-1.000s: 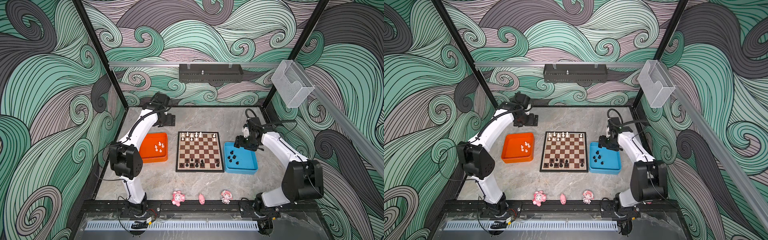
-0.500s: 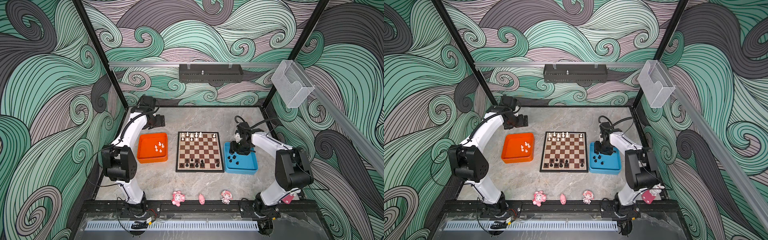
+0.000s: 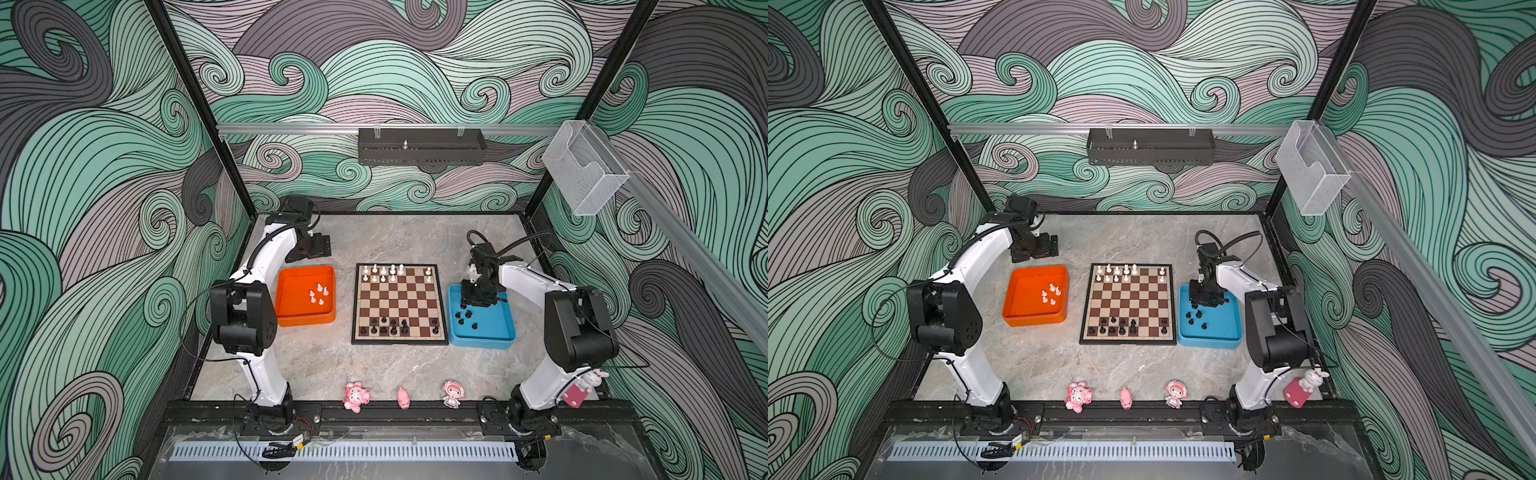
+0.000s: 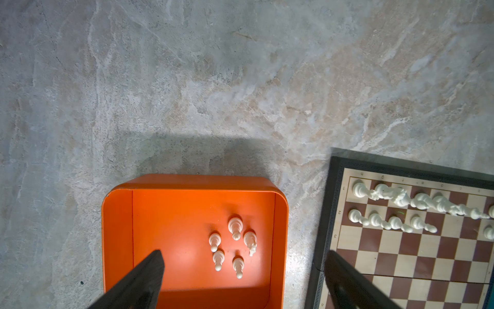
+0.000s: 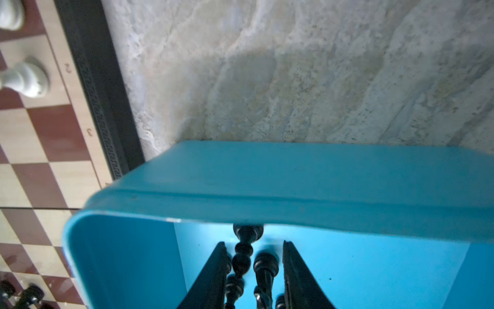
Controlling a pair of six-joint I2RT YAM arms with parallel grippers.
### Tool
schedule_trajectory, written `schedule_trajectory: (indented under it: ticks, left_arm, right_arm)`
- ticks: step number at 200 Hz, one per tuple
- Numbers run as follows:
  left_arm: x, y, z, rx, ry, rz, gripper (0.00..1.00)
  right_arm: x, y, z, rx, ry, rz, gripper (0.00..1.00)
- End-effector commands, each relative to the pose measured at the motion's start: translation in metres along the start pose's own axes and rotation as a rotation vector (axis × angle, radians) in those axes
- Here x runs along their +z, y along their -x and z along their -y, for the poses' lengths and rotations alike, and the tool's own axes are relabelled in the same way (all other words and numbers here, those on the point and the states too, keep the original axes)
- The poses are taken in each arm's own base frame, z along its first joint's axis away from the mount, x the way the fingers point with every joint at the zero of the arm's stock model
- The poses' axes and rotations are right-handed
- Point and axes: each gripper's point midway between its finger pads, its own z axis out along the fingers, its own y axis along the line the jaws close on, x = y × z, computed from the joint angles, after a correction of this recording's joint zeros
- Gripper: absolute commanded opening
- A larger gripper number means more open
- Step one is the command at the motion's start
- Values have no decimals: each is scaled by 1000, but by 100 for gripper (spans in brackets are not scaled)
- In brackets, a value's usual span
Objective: Set up the chess pieces on the board
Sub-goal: 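Lower the right gripper into the blue bin and grasp a black piece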
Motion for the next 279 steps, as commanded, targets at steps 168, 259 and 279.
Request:
schedule_trajectory:
  ticks: [168,259,279]
  left_arm:
    - [3,2,-7,-37,-12,-24,96]
    - [4,2,-7,-38,-19,-27,96]
    - [4,2,-7,-40,-18,-27,96]
  right_arm:
    - [-2,4,-5,6,2,-11,16]
    - [-64,-2,-20,-90,-6,53,13]
    - [-81,-6,-40,-144,11,71,13]
